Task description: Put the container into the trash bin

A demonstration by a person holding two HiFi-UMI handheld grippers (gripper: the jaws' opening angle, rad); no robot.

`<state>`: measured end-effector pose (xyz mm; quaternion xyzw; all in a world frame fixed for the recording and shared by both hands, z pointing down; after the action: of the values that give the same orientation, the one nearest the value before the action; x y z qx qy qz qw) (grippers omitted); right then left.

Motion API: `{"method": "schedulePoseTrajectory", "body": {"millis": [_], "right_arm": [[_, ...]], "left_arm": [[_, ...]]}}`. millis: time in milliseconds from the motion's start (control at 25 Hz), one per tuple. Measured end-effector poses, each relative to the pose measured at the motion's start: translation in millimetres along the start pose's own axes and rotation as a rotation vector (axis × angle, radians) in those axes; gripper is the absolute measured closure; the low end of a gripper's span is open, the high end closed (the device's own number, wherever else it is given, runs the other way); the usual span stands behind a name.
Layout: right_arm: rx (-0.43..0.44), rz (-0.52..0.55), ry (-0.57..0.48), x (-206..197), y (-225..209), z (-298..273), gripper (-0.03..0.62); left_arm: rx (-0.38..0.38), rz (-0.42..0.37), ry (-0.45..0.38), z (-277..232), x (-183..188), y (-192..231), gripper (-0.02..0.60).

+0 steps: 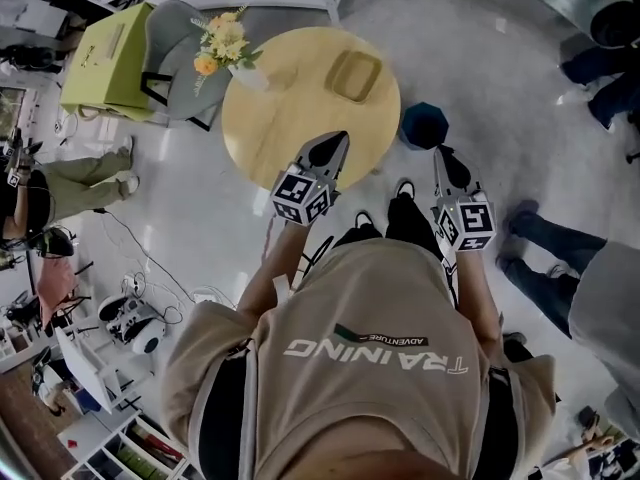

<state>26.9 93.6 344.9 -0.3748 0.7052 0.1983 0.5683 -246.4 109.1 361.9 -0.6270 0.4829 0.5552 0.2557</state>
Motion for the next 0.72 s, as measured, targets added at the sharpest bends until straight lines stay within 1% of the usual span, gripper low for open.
{"method": "schedulePoseTrajectory", "body": {"millis": [160,280,360,440,520,600,720], "right_arm": [[0.032,-0.022,0.040,-5.6,-32.6,-20.9,0.594],[0.090,-0.013,0.047,-1.5,-55.8,-43.5,0.594],[0.139,0.003,0.052,1.3,-65.0,-56.2,0.594],[0.186,0.041,0.069,3.4,-71.3,-64.7,0.594],[0.222,0.078,0.084,4.3,-78.8,-72.4,0.594],[0.243,0.070,0.096,1.9,-86.8,-78.9,0.594],[0.262,0.033,0.115,-4.4,-98.2,-85.1,0.594]], "left_arm": [[0.028,-0.004,0.035,-28.6,4.2,-5.1,0.575],[0.046,-0.029,0.050,-53.5,15.8,-7.1,0.575],[0.064,-0.043,0.068,-70.0,22.0,-6.5,0.575],[0.081,-0.039,0.085,-86.5,26.7,-6.8,0.575],[0.097,-0.038,0.084,-103.6,33.5,-6.9,0.575],[0.116,-0.046,0.090,-118.6,37.6,-6.1,0.575],[0.137,-0.053,0.133,-137.4,33.6,-4.5,0.575]]}}
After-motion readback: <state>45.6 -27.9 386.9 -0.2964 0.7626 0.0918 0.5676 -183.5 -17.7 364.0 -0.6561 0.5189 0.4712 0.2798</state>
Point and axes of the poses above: the fingertips, and each gripper's own axes: z backward along the fingers, y to its left, x out of its top, the point moved 8 cm from there along z, backward along the fingers, and after that the axes turned 4 degrees about x, right-handed, at the moved point
